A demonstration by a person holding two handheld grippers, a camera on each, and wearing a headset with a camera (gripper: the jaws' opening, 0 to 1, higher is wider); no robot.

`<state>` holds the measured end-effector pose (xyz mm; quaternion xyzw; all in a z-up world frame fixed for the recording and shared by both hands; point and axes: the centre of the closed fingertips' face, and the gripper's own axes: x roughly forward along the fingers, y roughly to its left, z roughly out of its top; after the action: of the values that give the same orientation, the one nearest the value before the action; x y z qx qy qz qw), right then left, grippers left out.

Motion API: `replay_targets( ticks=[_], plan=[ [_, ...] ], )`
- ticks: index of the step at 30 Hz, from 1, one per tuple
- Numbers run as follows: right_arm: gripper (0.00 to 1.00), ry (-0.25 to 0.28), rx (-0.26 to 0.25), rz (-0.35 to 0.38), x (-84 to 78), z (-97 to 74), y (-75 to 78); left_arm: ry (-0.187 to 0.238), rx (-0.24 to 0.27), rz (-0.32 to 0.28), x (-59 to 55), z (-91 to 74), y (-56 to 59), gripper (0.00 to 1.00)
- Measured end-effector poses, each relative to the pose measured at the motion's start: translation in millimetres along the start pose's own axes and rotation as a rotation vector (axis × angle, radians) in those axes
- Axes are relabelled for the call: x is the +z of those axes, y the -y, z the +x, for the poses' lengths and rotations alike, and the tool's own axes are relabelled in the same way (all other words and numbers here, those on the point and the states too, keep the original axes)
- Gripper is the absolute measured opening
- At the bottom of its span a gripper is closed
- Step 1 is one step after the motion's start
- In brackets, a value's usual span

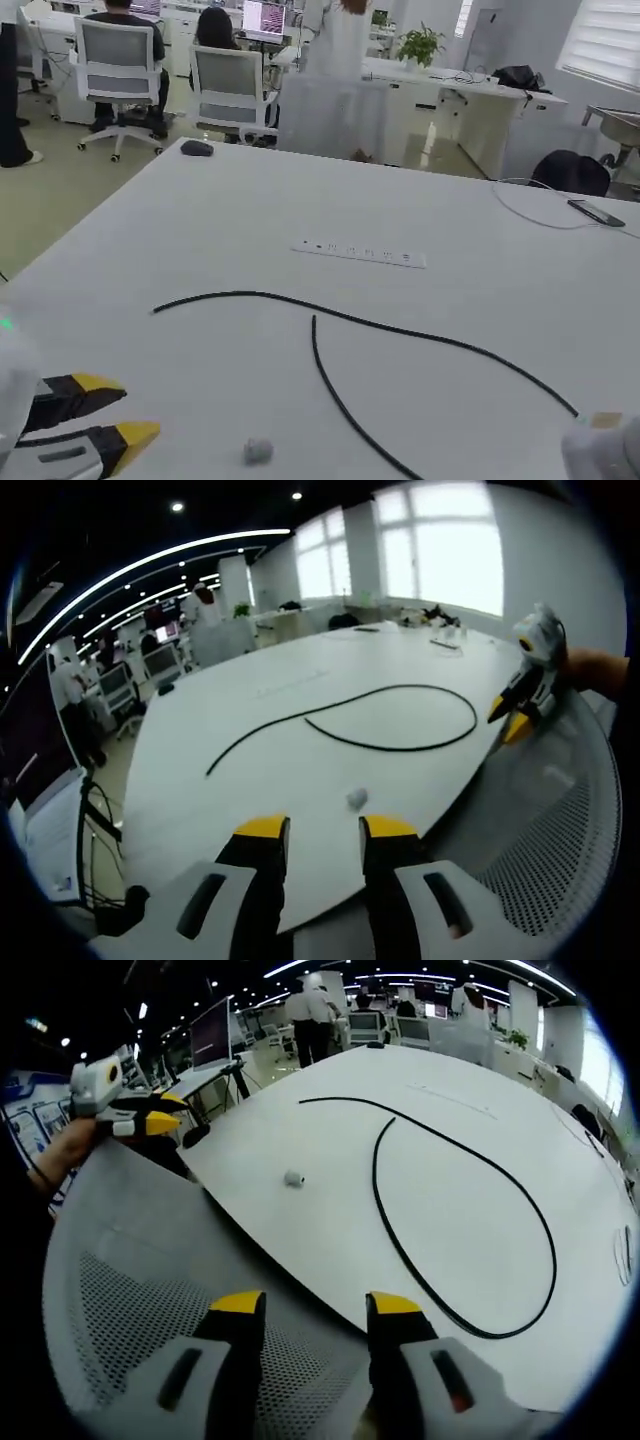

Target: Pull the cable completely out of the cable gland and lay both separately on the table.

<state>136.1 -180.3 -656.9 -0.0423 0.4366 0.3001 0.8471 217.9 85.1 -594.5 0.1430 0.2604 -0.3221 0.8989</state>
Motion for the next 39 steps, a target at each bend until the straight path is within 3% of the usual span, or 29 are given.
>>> replay_targets(
  ticks=[9,11,14,25,28,39],
  plan=[
    [0.42,0.001,-0.021,0.044,-4.7,4.7,1.8,-0.063,0.046,-0.045,-35.9,8.5,-12.6,0.29],
    [0.42,0.029,-0.026,0.057,0.7,3.5,2.2,-0.024,0.036,-0.077,-28.9,7.1,-12.8,0.29],
    [0.42,0.026,-0.042,0.059,0.0,3.0,4.1,-0.063,0.021,-0.071,-36.4,7.9,-8.1,0.29],
    [0.4,-0.016,-0.05,0.073,-11.5,11.6,5.6,-0.078,-0.002,-0.114,-42.9,9.2,-6.7,0.28],
    [0.4,-0.006,-0.081,0.073,-9.3,10.0,10.6,-0.081,0.005,-0.105,-43.0,8.9,-7.3,0.29],
    [0.4,-0.044,-0.076,0.057,-15.4,11.9,8.0,-0.106,-0.015,-0.126,-48.7,8.5,-3.8,0.28]
  ],
)
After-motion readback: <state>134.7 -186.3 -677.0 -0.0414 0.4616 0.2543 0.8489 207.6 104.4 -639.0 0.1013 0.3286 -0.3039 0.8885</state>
